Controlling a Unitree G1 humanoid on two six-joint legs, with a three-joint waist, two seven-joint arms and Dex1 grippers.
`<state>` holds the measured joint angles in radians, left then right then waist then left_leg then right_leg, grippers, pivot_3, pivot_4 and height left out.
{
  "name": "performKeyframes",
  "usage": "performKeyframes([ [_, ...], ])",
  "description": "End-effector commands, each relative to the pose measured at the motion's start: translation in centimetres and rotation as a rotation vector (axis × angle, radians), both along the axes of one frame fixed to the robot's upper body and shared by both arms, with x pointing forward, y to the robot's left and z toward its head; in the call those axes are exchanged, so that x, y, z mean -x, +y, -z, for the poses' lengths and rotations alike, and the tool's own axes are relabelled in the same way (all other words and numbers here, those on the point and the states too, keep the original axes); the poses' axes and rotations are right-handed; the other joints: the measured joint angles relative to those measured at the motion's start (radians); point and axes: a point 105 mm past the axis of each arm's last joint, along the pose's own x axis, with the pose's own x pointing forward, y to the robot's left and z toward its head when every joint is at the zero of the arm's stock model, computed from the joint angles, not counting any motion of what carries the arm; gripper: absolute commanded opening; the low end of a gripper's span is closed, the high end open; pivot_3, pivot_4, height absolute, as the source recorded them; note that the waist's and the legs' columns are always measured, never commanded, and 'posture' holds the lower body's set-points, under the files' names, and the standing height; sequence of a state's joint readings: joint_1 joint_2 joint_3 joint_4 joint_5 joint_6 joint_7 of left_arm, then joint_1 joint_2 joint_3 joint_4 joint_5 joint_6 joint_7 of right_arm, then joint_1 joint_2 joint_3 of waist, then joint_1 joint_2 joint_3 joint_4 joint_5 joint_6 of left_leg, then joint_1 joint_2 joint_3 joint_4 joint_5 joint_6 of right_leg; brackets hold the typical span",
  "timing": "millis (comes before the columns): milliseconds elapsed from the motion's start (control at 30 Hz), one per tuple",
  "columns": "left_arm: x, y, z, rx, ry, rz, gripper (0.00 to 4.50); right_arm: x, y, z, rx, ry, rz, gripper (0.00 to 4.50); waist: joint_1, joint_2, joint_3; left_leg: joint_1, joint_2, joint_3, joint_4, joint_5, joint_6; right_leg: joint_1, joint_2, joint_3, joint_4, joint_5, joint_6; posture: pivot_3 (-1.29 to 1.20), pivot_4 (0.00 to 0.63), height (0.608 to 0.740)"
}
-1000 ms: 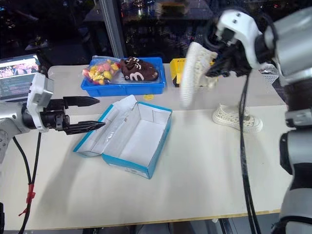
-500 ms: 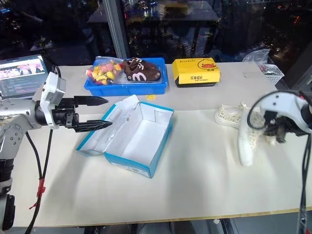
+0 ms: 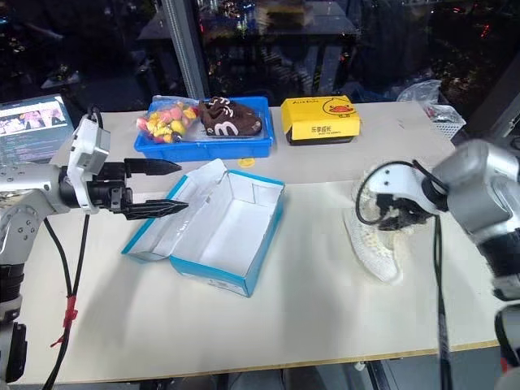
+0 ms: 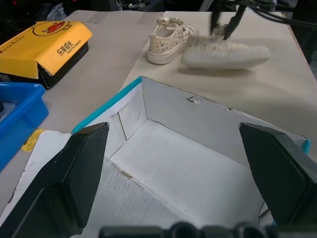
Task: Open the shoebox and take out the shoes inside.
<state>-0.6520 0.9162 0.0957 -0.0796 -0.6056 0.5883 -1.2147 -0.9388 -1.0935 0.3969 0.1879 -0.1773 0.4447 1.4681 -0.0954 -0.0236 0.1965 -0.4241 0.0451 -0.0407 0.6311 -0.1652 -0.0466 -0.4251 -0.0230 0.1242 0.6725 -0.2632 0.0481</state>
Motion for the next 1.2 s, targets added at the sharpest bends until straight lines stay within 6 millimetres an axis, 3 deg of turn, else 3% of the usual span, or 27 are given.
performKeyframes([
  [33, 0.6, 0.5, -1.5, -0.009, -0.059, -0.017, 4.5, 0.2, 1.5, -3.4, -0.039, -0.077, -0.071, 3.63, 0.008, 0.0, 0.0, 0.0, 0.0, -0.001, 0.0, 0.0, 0.0, 0.0, 0.0, -0.001, 0.0, 0.0, 0.0, 0.0, 0.15, 0.74],
  [133, 0.8, 0.9, -1.6, -0.01, -0.061, -0.038, 4.5, 0.3, 3.6, -7.0, -0.165, -0.219, -0.126, 4.48, 0.01, 0.0, 0.0, -0.001, 0.0, -0.001, 0.0, 0.0, 0.0, 0.0, 0.0, -0.001, 0.0, 0.0, 0.0, 0.0, 0.15, 0.74],
  [300, 1.4, 1.8, -1.6, 0.027, -0.047, -0.085, 4.5, 3.2, 7.9, -10.9, -0.584, -0.248, -0.245, 4.48, 0.006, 0.0, 0.0, 0.0, 0.0, -0.001, 0.0, 0.0, 0.0, 0.0, 0.0, -0.001, 0.001, 0.0, 0.0, 0.0, 0.15, 0.74],
  [500, 2.0, 5.0, -0.7, 0.148, -0.016, -0.242, 4.5, 4.3, 9.1, -10.1, -0.95, -0.221, -0.256, 4.48, 0.005, -0.004, -0.002, 0.001, 0.001, -0.004, 0.001, 0.0, 0.0, 0.002, 0.0, -0.003, 0.001, 0.0, 0.0, 0.0, 0.15, 0.74],
  [600, 1.4, 7.1, 0.1, 0.235, -0.049, -0.386, 4.5, 2.4, 6.5, -9.8, -1.071, -0.379, -0.074, 4.48, 0.01, -0.004, -0.002, 0.001, 0.0, -0.003, 0.003, 0.0, 0.0, 0.004, 0.0, -0.003, 0.001, 0.0, 0.0, 0.0, 0.15, 0.74],
  [667, 0.5, 9.6, 0.6, 0.31, -0.099, -0.555, 4.5, -0.2, 2.2, -7.2, -0.9, -0.408, 0.257, 4.48, 0.022, -0.004, -0.002, 0.0, 0.0, -0.004, 0.002, 0.0, 0.0, 0.003, 0.0, -0.003, 0.001, 0.0, 0.0, 0.0, 0.15, 0.74],
  [767, -0.5, 13.5, 1.0, 0.419, -0.198, -0.817, 4.5, -1.4, -5.3, -8.9, -0.87, -0.705, 0.532, 4.48, 0.034, -0.005, -0.003, 0.0, -0.001, -0.003, 0.003, 0.0, 0.0, 0.003, -0.002, -0.003, 0.0, 0.004, -0.007, 0.0, 0.15, 0.74],
  [800, -0.6, 14.3, 1.2, 0.442, -0.226, -0.877, 4.5, -1.0, -6.6, -9.5, -0.93, -0.789, 0.543, 4.48, 0.034, -0.005, -0.003, 0.0, -0.001, -0.003, 0.002, 0.0, 0.0, 0.003, -0.002, -0.003, -0.001, 0.004, -0.007, 0.0, 0.15, 0.74],
  [833, -0.6, 14.9, 1.4, 0.459, -0.247, -0.921, 4.5, -0.5, -7.1, -9.8, -0.976, -0.841, 0.521, 4.48, 0.035, -0.006, -0.003, 0.0, -0.001, -0.003, 0.002, 0.0, 0.0, 0.003, -0.002, -0.003, -0.001, 0.004, -0.007, 0.0, 0.15, 0.74],
  [967, -0.6, 15.5, 3.7, 0.475, -0.252, -1.013, 4.5, 0.6, -9.3, -5.8, -0.922, -0.872, 0.628, 4.48, 0.037, -0.007, -0.005, 0.0, -0.001, -0.003, -0.002, 0.0, 0.0, 0.003, -0.002, -0.003, -0.004, 0.005, -0.007, 0.0, 0.15, 0.74],
  [1067, -0.8, 15.3, 6.1, 0.43, -0.219, -1.075, 4.5, 1.3, -9.4, -3.0, -0.987, -0.848, 0.647, 4.48, 0.026, -0.008, -0.005, 0.001, -0.001, -0.002, -0.002, 0.0, 0.0, 0.004, -0.002, -0.002, -0.004, 0.005, -0.007, 0.0, 0.15, 0.74],
  [1133, -0.5, 15.5, 7.7, 0.408, -0.208, -1.111, 4.5, 2.1, -10.3, -1.0, -0.937, -0.919, 0.675, 4.48, 0.023, -0.008, -0.005, 0.002, -0.001, -0.002, -0.001, 0.0, 0.0, 0.005, -0.002, 0.0, -0.004, 0.007, -0.006, 0.0, 0.15, 0.74],
  [1200, -0.2, 15.8, 8.9, 0.405, -0.19, -1.142, 4.5, 2.8, -10.1, -0.4, -0.983, -0.962, 0.676, 4.48, 0.022, -0.008, -0.006, 0.002, -0.001, -0.001, 0.0, 0.0, 0.0, 0.005, -0.001, 0.0, -0.004, 0.007, -0.004, 0.0, 0.15, 0.74],
])
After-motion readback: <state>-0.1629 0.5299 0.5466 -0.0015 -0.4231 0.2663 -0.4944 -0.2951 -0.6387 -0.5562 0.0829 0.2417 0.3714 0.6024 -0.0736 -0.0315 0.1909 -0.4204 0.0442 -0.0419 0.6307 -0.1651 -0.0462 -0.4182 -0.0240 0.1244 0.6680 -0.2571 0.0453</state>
